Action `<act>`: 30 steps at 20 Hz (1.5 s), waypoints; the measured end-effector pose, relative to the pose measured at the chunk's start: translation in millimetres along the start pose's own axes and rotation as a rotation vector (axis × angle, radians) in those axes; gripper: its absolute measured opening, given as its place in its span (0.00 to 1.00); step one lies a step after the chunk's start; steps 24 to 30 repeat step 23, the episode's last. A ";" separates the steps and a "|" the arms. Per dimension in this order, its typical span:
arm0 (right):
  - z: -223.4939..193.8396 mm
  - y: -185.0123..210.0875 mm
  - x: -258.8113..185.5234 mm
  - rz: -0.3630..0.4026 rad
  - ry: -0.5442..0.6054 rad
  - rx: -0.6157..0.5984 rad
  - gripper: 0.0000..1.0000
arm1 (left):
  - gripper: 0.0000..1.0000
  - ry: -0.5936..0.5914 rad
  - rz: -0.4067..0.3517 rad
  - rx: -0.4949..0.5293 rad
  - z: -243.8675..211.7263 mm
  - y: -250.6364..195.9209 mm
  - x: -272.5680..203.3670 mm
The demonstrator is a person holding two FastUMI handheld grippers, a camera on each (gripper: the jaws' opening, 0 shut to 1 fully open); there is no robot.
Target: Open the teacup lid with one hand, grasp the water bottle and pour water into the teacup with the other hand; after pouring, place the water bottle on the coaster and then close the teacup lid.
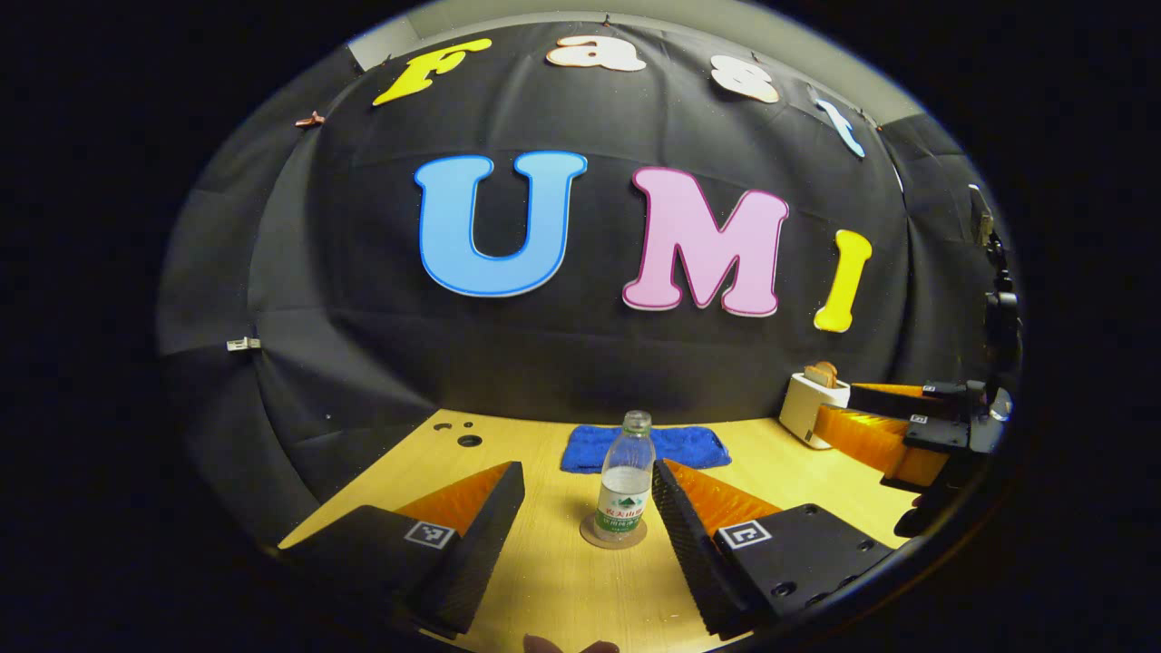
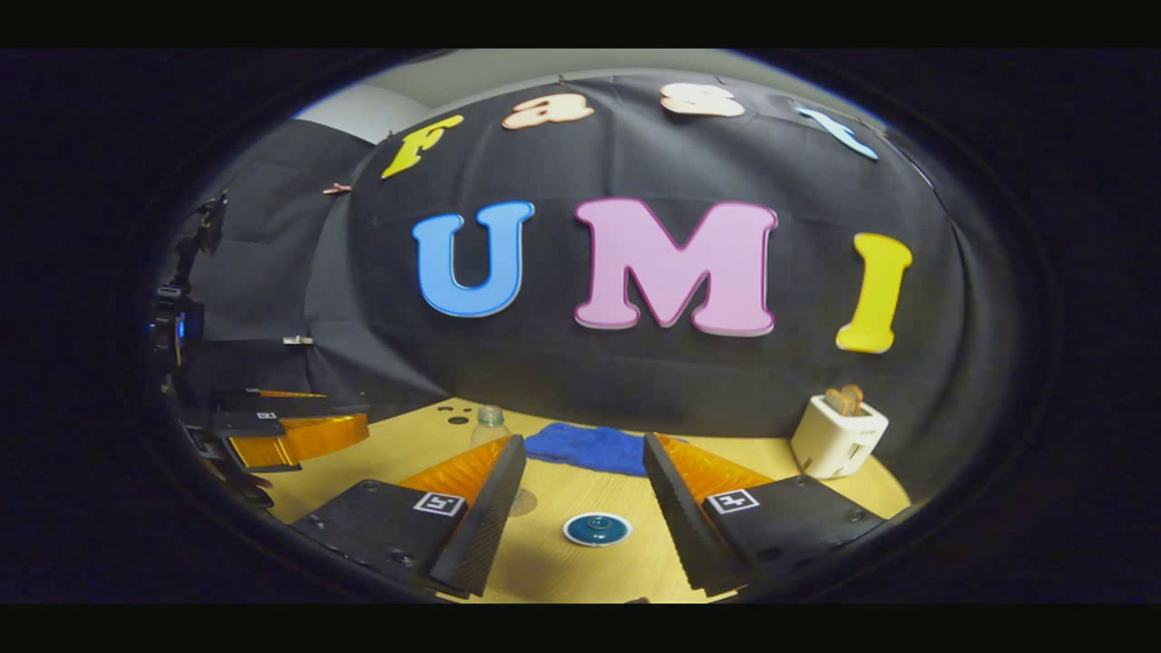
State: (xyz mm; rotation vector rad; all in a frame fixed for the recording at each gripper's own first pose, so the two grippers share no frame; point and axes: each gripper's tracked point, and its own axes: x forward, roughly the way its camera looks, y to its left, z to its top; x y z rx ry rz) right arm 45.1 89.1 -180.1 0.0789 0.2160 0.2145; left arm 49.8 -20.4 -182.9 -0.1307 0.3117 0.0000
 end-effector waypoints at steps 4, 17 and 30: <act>67.8 -5.1 -28.8 -0.026 -0.060 0.001 0.87 | 0.90 -0.004 -0.023 -0.019 38.0 -1.1 -19.8; 102.8 -2.7 -83.2 -0.103 -0.046 0.005 0.91 | 0.90 -0.064 -0.061 0.050 94.7 5.4 -50.8; 109.7 -21.4 -85.8 -0.111 -0.069 0.010 0.92 | 0.90 -0.072 -0.031 0.055 99.3 2.3 -54.8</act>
